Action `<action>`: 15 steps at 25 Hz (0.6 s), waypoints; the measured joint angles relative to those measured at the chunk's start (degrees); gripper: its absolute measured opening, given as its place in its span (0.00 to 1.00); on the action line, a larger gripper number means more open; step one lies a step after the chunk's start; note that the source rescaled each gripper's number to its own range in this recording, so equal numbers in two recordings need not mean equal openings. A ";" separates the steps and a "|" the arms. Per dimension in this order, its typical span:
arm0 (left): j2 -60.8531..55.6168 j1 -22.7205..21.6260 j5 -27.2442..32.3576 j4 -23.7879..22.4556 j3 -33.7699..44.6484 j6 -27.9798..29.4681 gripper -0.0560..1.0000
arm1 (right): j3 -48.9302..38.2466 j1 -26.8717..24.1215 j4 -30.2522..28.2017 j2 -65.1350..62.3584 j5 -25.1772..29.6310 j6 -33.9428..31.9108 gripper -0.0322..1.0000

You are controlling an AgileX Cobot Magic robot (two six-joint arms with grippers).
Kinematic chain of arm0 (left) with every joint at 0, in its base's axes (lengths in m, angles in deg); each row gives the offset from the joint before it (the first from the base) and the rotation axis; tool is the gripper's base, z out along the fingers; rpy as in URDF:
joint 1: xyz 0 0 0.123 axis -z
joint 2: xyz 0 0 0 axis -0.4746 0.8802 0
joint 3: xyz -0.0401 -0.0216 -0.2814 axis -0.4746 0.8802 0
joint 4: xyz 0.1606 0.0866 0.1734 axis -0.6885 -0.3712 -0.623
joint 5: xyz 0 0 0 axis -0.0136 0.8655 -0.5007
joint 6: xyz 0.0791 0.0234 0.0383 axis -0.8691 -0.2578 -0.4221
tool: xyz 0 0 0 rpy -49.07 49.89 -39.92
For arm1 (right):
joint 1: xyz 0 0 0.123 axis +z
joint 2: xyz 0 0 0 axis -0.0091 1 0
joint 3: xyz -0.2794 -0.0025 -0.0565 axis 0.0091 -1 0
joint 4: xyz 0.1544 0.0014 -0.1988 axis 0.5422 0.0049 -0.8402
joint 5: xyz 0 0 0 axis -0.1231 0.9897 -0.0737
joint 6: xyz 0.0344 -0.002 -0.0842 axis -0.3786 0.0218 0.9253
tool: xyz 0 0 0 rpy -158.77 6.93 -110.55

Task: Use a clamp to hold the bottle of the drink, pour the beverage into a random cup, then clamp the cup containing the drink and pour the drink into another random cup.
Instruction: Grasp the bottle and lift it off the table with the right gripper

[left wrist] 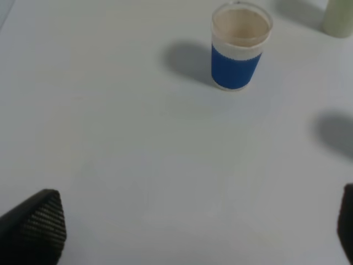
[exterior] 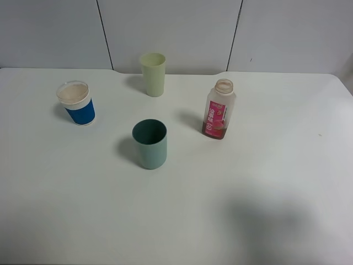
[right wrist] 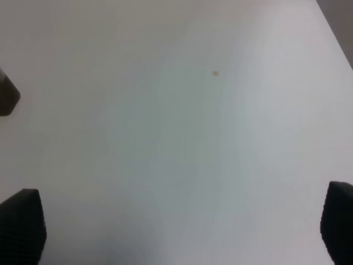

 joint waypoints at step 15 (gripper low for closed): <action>0.00 0.00 0.00 0.00 0.00 0.00 1.00 | 0.00 0.00 0.22 0.00 0.00 0.00 1.00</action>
